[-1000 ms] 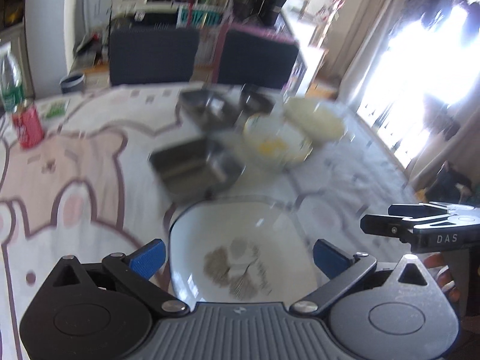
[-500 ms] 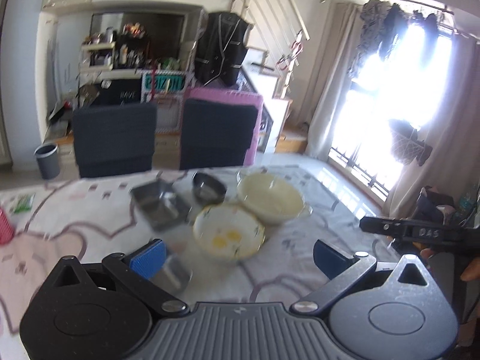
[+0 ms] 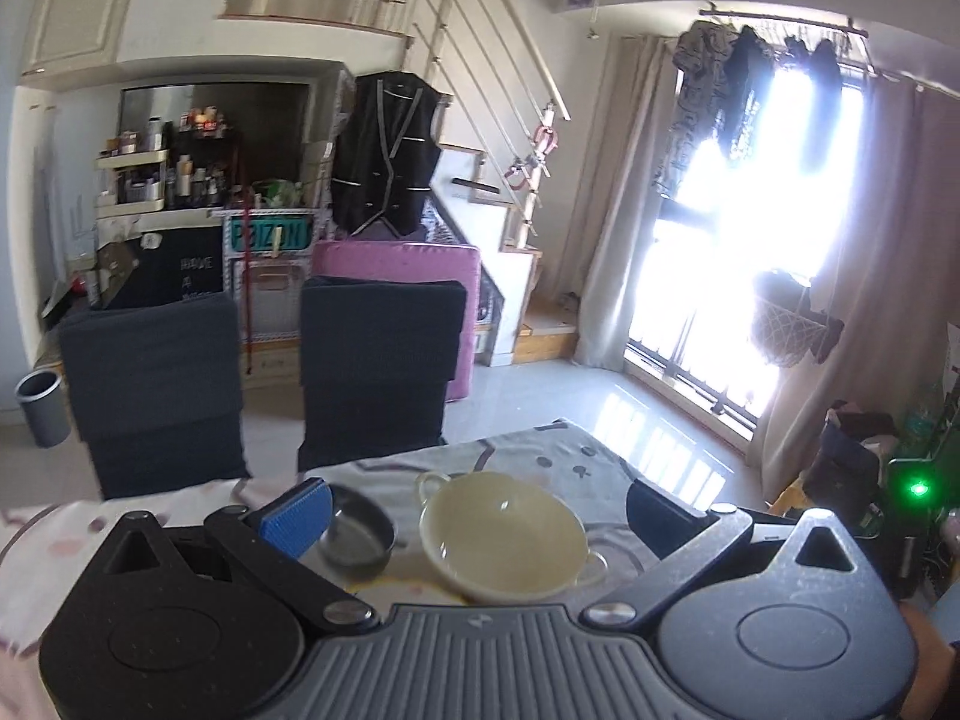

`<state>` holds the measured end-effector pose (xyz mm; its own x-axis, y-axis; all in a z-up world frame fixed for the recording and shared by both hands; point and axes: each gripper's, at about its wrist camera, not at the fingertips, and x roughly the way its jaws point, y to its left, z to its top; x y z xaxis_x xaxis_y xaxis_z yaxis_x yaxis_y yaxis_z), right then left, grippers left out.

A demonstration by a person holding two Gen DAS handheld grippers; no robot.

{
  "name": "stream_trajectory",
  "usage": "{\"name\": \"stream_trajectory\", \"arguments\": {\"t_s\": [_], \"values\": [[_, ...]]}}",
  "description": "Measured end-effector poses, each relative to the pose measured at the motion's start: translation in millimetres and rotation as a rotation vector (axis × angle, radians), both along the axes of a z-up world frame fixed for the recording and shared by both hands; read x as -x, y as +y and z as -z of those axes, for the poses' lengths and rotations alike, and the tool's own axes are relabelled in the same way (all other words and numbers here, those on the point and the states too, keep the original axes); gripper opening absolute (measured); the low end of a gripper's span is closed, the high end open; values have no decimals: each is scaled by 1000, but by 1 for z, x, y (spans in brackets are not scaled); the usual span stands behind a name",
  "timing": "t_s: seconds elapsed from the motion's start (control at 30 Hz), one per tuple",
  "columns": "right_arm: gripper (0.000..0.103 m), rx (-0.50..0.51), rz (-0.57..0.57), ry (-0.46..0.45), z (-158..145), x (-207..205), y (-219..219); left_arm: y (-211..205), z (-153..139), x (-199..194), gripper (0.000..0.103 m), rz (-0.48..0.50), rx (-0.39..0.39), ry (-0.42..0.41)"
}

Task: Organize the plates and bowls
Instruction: 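Move the right tool to the cream two-handled bowl rim, then close the left tool on the cream bowl handle while the right tool holds its rim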

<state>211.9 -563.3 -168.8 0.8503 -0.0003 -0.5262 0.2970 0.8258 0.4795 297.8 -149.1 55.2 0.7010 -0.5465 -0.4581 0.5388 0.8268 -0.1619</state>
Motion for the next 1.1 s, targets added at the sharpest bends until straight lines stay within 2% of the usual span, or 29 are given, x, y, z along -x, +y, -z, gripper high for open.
{"name": "stream_trajectory", "arguments": {"t_s": [0.13,0.23,0.27,0.37,0.5,0.6,0.7,0.73,0.77,0.87,1.1], "values": [[89,-74,46,20,31,-26,-16,-24,19,-31,103,21,-1,-11],[86,-112,65,30,53,-47,-22,-39,41,-55,102,51,-11,16],[81,-132,58,29,61,-52,-23,-45,49,-61,102,61,-17,24],[70,-175,21,37,75,-64,-21,-54,67,-78,102,64,-15,50],[65,-268,28,66,92,-75,-15,-58,85,-92,102,64,-6,82],[59,-291,17,57,99,-81,-11,-57,93,-99,101,54,6,99],[41,-274,57,75,104,-87,-6,-56,99,-105,99,43,11,110],[30,-272,74,90,106,-88,-5,-56,101,-107,98,37,10,114],[23,-276,83,105,109,-88,-6,-56,103,-109,98,32,10,119],[22,-315,68,97,112,-86,-8,-57,108,-114,96,20,14,130],[21,-288,38,82,111,-79,-8,-60,117,-125,88,14,21,156]]}}
